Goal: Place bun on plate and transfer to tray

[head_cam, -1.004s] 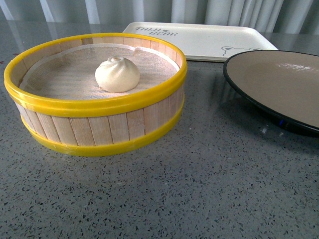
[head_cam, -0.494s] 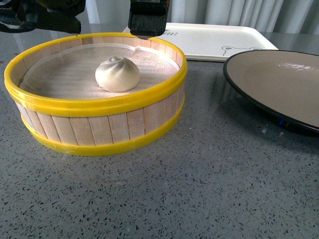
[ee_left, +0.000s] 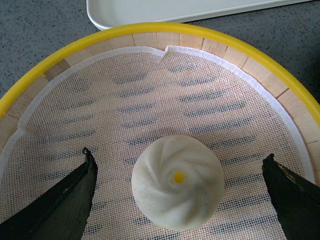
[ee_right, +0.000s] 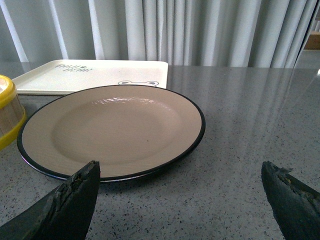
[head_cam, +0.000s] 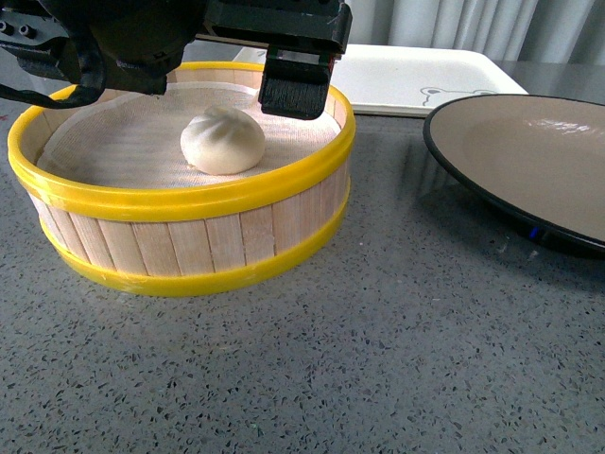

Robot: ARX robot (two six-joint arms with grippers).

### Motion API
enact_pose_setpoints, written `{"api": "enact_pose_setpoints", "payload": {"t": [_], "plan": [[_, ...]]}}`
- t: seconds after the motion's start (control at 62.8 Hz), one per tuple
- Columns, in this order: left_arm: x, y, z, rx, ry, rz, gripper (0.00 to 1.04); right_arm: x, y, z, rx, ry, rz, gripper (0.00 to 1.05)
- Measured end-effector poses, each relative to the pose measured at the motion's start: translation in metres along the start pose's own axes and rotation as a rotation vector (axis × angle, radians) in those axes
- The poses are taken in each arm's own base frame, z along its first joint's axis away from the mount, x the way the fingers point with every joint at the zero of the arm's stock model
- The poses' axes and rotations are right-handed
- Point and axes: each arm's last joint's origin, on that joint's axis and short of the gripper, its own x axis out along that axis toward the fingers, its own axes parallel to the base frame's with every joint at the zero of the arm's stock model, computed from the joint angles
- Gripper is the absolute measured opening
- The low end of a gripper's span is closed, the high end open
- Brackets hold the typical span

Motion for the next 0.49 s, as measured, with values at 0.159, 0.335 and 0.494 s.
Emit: {"api": "enact_pose_setpoints", "payload": {"t": [0.159,0.335,0.494], "plan": [[0.0002,-0.002,-0.0007,0.014,0.002,-0.003,0.98,0.0,0.0,0.0,0.0,0.0,0.0,0.96],[0.0003,-0.0047,-0.0041,0.027,0.028,-0.009,0.98,0.0,0.0,0.0,0.0,0.0,0.0,0.96],[0.0013,-0.0059,-0.0072,0.035,0.05,-0.014,0.98,0.0,0.0,0.0,0.0,0.0,0.0,0.96]]}}
